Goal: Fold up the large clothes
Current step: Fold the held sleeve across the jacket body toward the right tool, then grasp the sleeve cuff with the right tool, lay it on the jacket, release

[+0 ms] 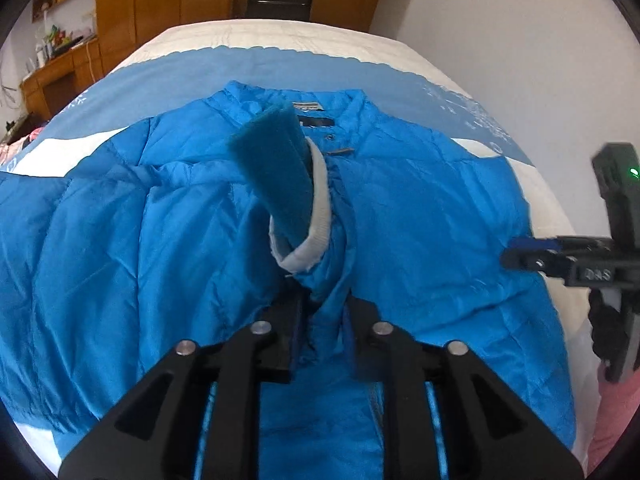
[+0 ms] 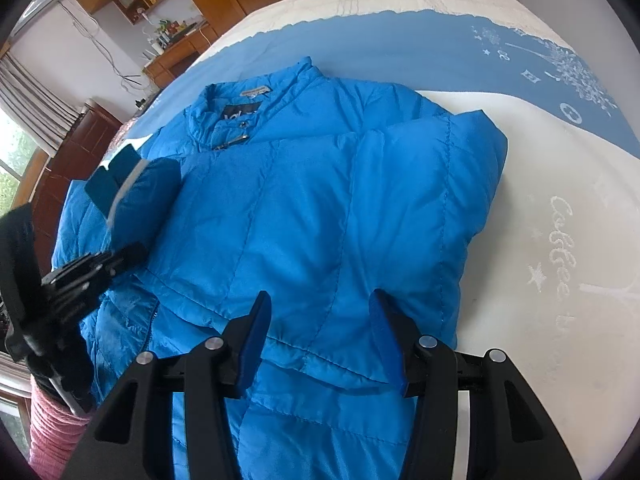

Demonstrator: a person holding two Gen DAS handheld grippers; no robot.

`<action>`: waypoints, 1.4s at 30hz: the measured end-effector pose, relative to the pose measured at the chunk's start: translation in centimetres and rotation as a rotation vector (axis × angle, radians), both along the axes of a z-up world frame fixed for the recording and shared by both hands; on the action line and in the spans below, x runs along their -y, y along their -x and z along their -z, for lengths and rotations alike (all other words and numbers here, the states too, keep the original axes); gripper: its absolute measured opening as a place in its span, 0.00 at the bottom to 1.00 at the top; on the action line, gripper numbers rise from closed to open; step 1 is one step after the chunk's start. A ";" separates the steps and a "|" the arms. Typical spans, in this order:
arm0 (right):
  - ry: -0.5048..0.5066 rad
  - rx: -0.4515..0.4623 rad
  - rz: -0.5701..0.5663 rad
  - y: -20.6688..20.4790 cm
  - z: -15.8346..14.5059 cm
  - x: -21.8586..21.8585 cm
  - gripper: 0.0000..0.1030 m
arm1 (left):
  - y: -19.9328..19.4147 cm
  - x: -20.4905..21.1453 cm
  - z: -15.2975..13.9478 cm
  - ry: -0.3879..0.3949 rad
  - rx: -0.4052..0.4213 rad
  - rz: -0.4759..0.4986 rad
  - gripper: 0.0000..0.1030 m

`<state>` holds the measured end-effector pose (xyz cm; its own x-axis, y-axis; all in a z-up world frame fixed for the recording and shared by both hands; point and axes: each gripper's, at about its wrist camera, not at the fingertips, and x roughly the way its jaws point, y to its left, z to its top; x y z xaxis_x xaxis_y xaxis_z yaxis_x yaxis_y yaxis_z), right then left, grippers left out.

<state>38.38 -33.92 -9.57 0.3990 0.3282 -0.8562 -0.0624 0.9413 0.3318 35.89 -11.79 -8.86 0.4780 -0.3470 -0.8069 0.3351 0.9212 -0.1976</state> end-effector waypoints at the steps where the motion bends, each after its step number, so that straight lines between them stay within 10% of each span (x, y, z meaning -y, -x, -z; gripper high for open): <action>1: 0.000 -0.001 0.000 -0.1 -0.1 -0.1 0.50 | 0.5 -0.5 -0.6 0.028 -0.008 0.010 0.37; 6: -0.069 0.019 -0.034 -0.6 -1.7 -1.4 0.53 | 4.9 -3.8 -4.7 0.202 0.031 0.075 0.69; 11: -0.150 0.037 -0.095 -1.9 -3.4 -4.2 0.63 | 5.7 -8.5 -6.7 0.104 0.121 -0.061 0.69; 18: -0.228 -0.103 -0.103 -6.0 0.0 -7.4 0.65 | 1.8 -15.8 -3.8 0.088 0.019 -0.294 0.66; 24: -0.227 -0.070 -0.130 -6.5 0.5 -8.3 0.17 | 1.7 -15.8 -3.9 0.087 0.054 -0.291 0.66; 42: -0.097 0.019 0.107 -1.3 -1.9 3.5 0.14 | -1.9 -12.7 -2.2 -0.006 0.022 -0.255 0.66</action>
<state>39.67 -37.44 -7.70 0.4523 0.3636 -0.8144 0.0297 0.9064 0.4213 37.80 0.87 -6.70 0.5666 -0.2078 -0.7973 0.0957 0.9777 -0.1868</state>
